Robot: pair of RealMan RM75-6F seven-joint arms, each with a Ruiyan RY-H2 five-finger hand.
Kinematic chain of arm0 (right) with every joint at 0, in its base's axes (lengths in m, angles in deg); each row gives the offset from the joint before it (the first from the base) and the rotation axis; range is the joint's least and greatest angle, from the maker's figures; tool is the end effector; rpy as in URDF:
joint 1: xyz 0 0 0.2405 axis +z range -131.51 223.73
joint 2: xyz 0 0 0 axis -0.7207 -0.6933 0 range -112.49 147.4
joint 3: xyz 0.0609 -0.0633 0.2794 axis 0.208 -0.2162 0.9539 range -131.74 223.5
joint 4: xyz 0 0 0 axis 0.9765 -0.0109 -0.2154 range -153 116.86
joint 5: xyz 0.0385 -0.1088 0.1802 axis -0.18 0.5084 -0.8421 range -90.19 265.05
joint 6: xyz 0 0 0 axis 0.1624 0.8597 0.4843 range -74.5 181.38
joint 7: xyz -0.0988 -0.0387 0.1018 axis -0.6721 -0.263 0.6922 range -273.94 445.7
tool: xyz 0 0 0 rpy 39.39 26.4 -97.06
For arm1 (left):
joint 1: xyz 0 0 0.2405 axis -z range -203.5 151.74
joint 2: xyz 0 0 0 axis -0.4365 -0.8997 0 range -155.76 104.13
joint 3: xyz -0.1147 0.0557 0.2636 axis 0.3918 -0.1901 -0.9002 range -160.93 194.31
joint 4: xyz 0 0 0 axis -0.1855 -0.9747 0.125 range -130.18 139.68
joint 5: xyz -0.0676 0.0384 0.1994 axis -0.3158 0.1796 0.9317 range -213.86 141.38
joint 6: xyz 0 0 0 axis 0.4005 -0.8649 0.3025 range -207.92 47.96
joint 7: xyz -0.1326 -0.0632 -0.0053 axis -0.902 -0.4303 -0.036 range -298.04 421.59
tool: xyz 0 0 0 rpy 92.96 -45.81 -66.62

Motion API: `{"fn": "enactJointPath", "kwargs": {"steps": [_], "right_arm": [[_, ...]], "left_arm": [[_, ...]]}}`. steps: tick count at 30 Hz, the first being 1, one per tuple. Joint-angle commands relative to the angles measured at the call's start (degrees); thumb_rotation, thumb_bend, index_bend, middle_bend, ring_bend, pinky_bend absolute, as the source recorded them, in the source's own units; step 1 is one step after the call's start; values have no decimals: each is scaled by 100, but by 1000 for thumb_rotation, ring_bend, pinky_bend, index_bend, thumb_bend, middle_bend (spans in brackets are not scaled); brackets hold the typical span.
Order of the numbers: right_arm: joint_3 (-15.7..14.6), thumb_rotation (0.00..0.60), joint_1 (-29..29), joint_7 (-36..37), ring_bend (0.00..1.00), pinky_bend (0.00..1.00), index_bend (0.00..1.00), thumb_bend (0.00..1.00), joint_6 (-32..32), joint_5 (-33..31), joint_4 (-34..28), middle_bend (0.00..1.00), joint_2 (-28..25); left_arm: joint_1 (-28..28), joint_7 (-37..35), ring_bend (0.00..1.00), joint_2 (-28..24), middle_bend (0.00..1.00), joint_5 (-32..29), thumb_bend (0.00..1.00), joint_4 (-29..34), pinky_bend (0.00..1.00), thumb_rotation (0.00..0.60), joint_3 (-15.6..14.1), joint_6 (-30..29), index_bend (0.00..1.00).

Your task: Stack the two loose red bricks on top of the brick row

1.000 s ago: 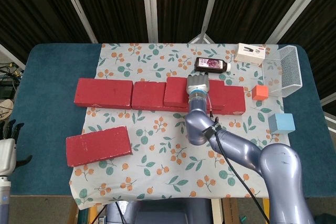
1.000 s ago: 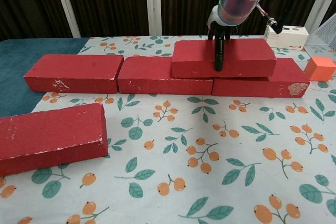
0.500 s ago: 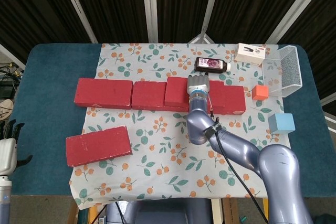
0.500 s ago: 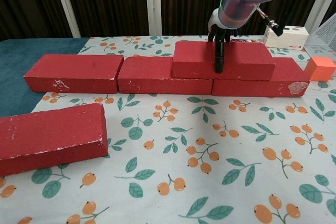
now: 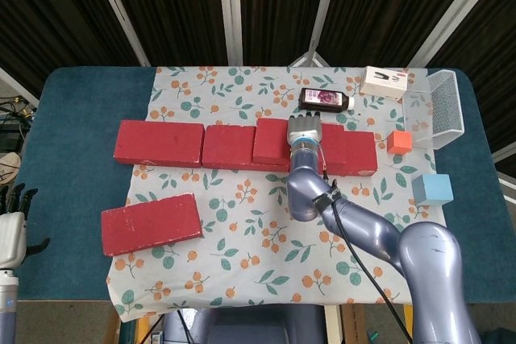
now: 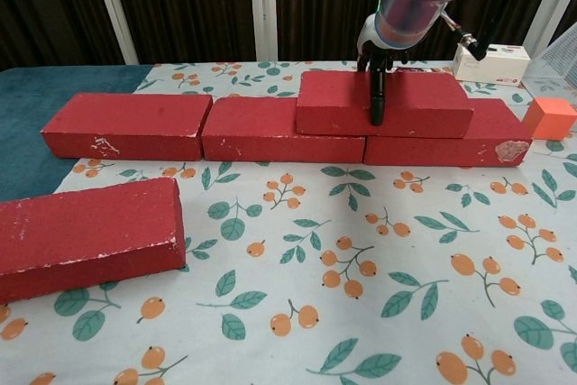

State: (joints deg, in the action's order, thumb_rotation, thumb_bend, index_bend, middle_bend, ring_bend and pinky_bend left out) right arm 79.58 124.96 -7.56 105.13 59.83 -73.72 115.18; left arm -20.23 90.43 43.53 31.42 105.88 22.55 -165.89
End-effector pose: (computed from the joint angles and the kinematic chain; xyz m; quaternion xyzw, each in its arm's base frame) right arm -0.0382 -0.5213 -0.0228 0.6960 -0.4762 0.0760 0.5320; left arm -0.3434 0.1933 0.1457 -0.5565 -0.3869 -0.2486 0.6920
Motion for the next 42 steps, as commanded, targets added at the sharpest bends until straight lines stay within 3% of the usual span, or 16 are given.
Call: {"fn": "enactJointPath", "kwargs": {"steps": [1, 21, 30, 38, 42], "right_arm": [[34, 600, -6, 0, 10, 0, 111, 104, 15, -1, -43, 65, -24], [138, 600, -52, 15, 0, 0, 64, 105, 90, 28, -156, 12, -68], [209, 600, -47, -67, 0, 0, 62, 105, 294, -20, -520, 9, -257], [317, 600, -262, 156, 0, 0, 61, 104, 619, 187, -1676, 9, -842], [385, 600, -846, 1050, 0, 0, 26, 104, 641, 1127, -2938, 9, -1450]], "left_arm": [[0, 0, 15, 1, 63, -4, 7, 2, 49, 600, 1, -4, 164], [9, 58, 15, 15, 63, -45, 7, 10, 49, 600, 2, -28, 164], [2, 54, 15, 9, 63, -52, 7, 23, 49, 600, 7, -54, 164], [-10, -19, 15, -32, 61, -59, 6, 50, 49, 600, 6, -47, 164], [-21, -119, 15, -69, 49, -12, 7, 53, 49, 600, -2, -46, 164]]}}
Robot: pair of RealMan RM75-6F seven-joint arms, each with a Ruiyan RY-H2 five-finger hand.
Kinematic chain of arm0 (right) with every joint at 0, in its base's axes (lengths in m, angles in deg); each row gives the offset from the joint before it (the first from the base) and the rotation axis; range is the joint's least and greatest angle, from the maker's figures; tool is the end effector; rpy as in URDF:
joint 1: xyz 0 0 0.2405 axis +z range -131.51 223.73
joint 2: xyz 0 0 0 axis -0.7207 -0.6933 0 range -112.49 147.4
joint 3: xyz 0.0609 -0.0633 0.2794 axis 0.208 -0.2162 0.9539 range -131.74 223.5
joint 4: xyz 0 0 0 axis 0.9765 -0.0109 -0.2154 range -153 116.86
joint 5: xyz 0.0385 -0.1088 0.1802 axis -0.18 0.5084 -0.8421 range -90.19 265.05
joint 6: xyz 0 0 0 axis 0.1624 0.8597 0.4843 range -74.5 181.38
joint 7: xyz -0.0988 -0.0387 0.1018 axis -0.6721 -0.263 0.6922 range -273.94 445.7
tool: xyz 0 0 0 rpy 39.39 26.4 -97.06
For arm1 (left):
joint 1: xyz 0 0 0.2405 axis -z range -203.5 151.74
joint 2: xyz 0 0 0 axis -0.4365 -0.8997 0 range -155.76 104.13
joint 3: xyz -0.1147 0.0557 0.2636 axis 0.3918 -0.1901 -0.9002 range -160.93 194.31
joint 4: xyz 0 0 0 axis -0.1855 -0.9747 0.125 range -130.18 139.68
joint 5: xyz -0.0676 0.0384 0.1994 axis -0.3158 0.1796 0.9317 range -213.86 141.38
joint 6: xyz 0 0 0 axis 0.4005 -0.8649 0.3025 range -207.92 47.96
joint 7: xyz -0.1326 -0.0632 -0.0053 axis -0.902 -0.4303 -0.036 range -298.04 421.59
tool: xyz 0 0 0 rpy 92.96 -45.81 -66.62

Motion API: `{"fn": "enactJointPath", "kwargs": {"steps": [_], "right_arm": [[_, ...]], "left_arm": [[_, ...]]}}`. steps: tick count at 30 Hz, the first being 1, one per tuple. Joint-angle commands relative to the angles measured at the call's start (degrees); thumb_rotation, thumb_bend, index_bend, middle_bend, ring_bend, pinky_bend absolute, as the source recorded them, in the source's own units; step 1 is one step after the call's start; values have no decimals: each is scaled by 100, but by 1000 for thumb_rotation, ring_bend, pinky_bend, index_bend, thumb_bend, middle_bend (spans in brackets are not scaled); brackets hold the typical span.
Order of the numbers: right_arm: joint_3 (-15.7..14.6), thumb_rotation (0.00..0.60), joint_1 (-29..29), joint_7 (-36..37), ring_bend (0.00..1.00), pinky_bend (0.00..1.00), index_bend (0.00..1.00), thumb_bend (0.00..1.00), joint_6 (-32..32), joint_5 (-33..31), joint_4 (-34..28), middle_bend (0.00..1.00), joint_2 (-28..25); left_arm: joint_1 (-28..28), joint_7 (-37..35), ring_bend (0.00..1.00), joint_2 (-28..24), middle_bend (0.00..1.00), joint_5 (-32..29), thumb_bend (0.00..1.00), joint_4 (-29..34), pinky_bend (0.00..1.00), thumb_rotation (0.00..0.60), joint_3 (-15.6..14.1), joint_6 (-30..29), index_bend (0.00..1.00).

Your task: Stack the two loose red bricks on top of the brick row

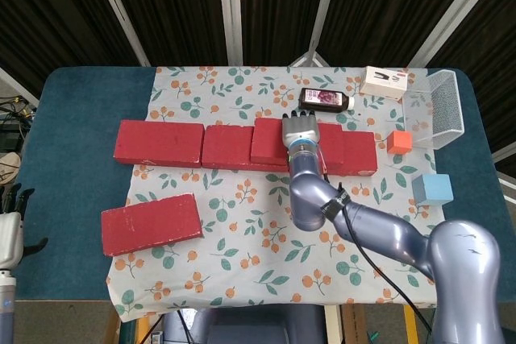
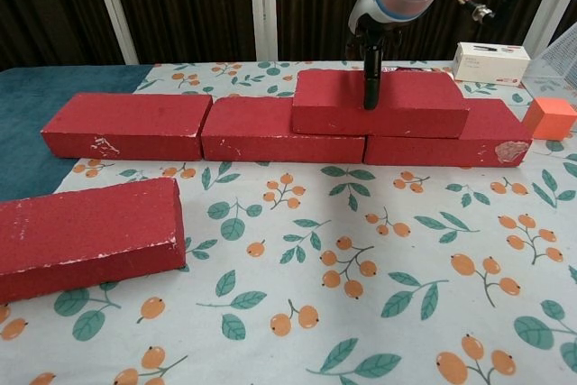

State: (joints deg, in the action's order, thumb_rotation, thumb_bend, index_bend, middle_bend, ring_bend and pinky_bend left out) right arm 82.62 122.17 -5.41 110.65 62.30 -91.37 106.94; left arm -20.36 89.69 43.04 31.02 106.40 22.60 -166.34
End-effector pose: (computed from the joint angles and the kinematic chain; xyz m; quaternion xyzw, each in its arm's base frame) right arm -0.0134 -0.4980 0.0139 0.7154 -0.4594 0.1088 0.5150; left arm -0.3435 0.1922 0.1493 -0.5496 -0.3910 -0.2522 0.6939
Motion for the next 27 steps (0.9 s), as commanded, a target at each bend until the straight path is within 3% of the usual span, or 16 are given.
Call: {"fn": "enactJointPath", "kwargs": {"steps": [1, 6, 8, 12, 16, 20, 24, 27], "right_arm": [[70, 600, -753, 1072, 0, 0, 21, 104, 126, 1164, -1513, 9, -784], [-120, 600, -2035, 2391, 0, 0, 15, 104, 442, 2869, -3342, 9, -1661], [-301, 600, -2880, 3179, 0, 0, 14, 105, 523, 3834, -4129, 9, -2076], [-849, 600, -4139, 4296, 0, 0, 12, 104, 656, 5551, -4756, 9, -2512], [-1507, 600, -5230, 5477, 0, 0, 8, 104, 970, 7337, -4739, 9, -2656], [-2043, 600, -6000, 6759, 0, 0, 7, 103, 1338, 8786, -4276, 9, -2671], [-2463, 600, -6480, 7934, 0, 0, 7, 104, 1626, 9779, -3748, 9, -2729], [-2728, 600, -6710, 8216, 0, 0, 7, 104, 1836, 10178, -3578, 9, -2789]], "left_arm": [[-11, -68, 15, -28, 45, 47, 7, 2, 49, 600, -13, -1, 164], [-36, -242, 15, -71, 4, 174, 7, 6, 49, 600, -42, -17, 151], [-44, -339, 13, -82, 1, 249, 7, -3, 49, 600, -56, -22, 140], [-57, -543, 6, -66, 0, 426, 6, -25, 49, 600, -75, -62, 78], [-97, -782, 5, -11, 0, 671, 6, -30, 35, 600, -111, -171, 60], [-160, -974, 6, -46, 0, 915, 7, 71, 33, 600, -220, -232, 56], [-194, -1199, 1, -75, 0, 1242, 6, 215, 31, 600, -347, -263, 51], [-213, -1380, 0, -99, 0, 1386, 7, 282, 29, 600, -438, -220, 43]]}}
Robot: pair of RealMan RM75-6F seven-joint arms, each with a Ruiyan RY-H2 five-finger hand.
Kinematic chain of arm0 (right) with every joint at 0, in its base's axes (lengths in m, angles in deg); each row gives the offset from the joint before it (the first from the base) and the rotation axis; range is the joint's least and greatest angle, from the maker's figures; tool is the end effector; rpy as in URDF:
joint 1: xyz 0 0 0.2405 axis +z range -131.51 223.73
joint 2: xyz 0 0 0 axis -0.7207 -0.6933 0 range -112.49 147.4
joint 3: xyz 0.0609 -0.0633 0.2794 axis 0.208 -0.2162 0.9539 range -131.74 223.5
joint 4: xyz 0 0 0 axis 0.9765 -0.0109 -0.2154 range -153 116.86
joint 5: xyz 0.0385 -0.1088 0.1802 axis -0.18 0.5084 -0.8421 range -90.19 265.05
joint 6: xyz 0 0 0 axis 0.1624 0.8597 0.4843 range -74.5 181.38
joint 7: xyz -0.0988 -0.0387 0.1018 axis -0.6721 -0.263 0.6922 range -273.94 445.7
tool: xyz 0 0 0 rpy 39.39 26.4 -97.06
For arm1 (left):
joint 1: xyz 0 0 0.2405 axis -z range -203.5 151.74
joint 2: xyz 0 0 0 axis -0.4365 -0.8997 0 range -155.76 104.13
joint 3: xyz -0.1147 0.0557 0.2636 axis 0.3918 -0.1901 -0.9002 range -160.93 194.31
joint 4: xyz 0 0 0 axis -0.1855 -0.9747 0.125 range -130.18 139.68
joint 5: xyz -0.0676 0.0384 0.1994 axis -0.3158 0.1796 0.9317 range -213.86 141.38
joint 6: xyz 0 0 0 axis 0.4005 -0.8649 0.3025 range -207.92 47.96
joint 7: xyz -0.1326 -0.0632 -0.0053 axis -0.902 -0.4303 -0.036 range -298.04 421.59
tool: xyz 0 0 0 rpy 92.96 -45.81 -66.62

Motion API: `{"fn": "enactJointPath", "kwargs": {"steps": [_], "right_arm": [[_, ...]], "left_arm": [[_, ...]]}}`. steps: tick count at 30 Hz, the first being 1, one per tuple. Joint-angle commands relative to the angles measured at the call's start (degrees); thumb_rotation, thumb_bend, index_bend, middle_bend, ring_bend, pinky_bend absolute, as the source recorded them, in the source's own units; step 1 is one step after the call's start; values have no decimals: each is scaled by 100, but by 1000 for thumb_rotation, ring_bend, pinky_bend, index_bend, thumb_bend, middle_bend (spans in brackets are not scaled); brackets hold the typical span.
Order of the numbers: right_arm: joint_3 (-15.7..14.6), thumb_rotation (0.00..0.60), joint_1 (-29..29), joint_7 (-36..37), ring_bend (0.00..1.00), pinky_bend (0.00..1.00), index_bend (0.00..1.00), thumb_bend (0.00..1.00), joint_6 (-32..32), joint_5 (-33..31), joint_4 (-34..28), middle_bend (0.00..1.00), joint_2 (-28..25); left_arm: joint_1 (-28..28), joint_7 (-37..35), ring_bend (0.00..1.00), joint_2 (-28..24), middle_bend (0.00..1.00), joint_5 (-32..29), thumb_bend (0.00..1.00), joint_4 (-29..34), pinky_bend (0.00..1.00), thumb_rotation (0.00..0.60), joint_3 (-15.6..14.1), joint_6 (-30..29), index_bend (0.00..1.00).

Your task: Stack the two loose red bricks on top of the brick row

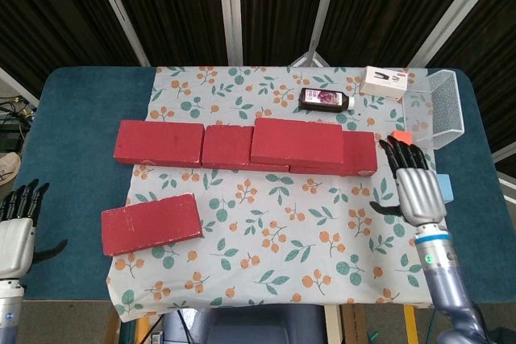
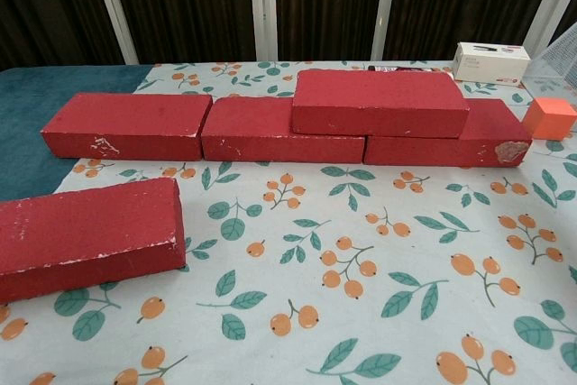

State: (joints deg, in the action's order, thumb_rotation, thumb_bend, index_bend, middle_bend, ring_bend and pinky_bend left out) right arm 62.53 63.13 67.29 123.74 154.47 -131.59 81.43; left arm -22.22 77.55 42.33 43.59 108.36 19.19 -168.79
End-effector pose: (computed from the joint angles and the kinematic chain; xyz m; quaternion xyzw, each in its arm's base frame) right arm -0.2365 -0.2790 0.1508 0.5930 -0.4342 0.4161 0.5354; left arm -0.3156 0.1745 0.1445 -0.5586 -0.4070 -0.3660 0.6232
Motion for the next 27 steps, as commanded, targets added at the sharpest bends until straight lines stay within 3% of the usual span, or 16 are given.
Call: {"fn": "enactJointPath", "kwargs": {"steps": [1, 5, 11, 19, 27], "right_arm": [[-800, 600, -885, 997, 0, 0, 7, 104, 610, 1052, 464, 9, -250], [-1001, 600, -1131, 1255, 0, 0, 7, 105, 910, 1274, 534, 9, -183], [-1260, 600, -1320, 1696, 0, 0, 7, 104, 994, 1403, 862, 9, 54], [-1338, 600, -1349, 2001, 0, 0, 7, 104, 892, 1332, 1254, 9, 199], [-1355, 600, -1373, 2197, 0, 0, 7, 104, 944, 1416, 1315, 9, 153]], "left_arm": [[-32, -225, 0, -40, 0, 145, 6, 120, 29, 600, -114, 44, 36], [-20, -286, 0, -95, 0, -23, 3, 338, 29, 600, -128, 212, 0], [303, 214, 0, -565, 0, -616, 0, 1052, 29, 600, -34, 896, 0], [863, 619, 0, -1212, 0, -1613, 0, 1960, 29, 600, 286, 1693, 0], [1649, 958, 0, -1338, 0, -2794, 0, 2180, 29, 600, 564, 2544, 0]]}}
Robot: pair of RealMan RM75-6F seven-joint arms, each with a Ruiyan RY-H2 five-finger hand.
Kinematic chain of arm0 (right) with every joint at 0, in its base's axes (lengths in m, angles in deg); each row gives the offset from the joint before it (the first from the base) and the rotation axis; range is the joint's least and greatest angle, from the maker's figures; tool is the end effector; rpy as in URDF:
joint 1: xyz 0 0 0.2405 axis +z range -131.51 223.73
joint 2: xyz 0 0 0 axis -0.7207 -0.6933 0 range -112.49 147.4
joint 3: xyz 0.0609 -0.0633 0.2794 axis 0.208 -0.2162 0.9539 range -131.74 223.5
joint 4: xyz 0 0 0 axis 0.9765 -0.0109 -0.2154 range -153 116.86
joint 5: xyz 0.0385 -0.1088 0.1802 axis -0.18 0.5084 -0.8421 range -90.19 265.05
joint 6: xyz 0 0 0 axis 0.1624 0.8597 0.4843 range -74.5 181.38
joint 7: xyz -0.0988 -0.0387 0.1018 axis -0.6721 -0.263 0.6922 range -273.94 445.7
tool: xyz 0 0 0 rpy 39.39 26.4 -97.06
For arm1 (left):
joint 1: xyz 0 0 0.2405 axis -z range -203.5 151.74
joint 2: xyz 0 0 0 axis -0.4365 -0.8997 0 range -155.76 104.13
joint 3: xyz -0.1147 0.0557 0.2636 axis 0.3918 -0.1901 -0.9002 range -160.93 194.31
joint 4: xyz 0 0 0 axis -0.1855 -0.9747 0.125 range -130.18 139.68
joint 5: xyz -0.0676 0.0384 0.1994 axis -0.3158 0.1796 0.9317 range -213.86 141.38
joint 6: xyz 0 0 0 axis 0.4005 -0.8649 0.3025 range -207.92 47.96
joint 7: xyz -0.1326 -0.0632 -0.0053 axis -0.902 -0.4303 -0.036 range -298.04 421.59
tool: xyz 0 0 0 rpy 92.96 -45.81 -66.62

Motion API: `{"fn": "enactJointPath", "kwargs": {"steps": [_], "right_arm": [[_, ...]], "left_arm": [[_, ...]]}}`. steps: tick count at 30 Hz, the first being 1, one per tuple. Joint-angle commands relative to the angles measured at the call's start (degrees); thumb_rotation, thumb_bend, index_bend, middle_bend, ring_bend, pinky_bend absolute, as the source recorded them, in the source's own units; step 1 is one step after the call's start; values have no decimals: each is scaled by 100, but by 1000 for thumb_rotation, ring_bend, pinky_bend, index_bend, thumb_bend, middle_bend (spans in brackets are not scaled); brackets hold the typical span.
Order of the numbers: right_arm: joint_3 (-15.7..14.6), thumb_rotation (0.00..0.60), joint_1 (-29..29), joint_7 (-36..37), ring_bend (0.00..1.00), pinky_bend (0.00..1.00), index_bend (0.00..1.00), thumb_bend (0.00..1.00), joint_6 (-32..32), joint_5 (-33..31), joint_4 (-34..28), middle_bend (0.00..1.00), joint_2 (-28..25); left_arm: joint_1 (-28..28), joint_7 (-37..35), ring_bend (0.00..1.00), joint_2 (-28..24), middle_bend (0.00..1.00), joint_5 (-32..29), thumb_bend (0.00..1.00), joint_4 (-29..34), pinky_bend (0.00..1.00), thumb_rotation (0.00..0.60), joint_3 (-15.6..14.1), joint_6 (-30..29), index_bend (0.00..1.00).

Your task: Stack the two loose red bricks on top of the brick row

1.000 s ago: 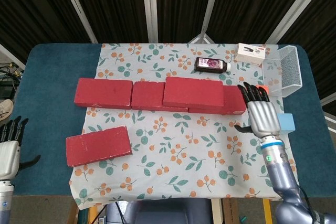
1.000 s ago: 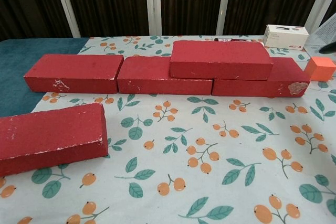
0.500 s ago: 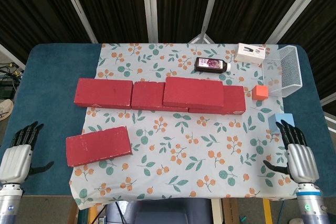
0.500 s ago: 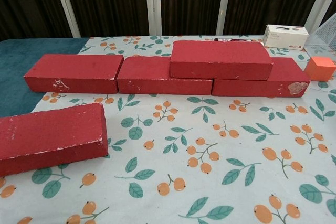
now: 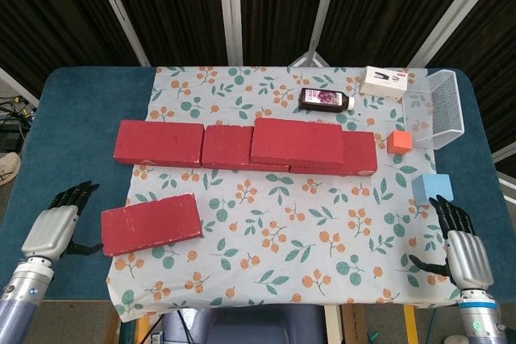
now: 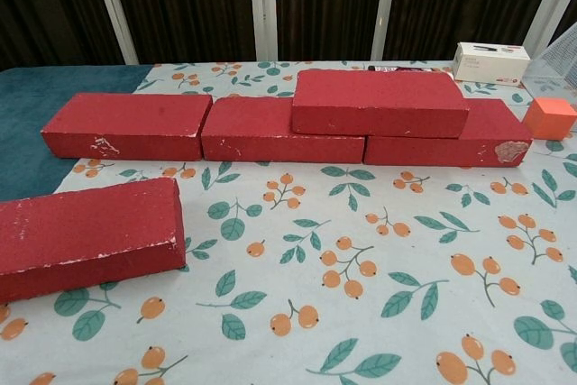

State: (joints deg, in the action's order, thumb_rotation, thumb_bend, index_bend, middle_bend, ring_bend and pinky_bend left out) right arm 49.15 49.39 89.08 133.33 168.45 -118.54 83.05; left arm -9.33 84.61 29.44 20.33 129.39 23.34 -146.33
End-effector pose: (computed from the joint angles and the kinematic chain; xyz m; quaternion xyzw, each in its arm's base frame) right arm -0.3334 -0.1758 0.1420 0.5368 -0.5031 0.4048 0.5431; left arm -0.2535 0.2240 0.1467 -0.6135 -0.5344 -0.2821 0.5084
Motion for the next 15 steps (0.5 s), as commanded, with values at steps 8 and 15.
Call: {"fn": "enactJointPath", "kwargs": {"steps": [8, 15], "right_arm": [[-84, 600, 36, -1, 0, 0, 7, 104, -78, 124, -16, 9, 18], [-74, 600, 29, -7, 0, 0, 7, 105, -65, 78, -15, 9, 25]], "left_arm": [[1124, 955, 0, 487, 0, -1684, 0, -85, 29, 600, 175, 549, 0], [1539, 1296, 0, 1094, 0, -2288, 0, -404, 29, 600, 85, 460, 0]]}}
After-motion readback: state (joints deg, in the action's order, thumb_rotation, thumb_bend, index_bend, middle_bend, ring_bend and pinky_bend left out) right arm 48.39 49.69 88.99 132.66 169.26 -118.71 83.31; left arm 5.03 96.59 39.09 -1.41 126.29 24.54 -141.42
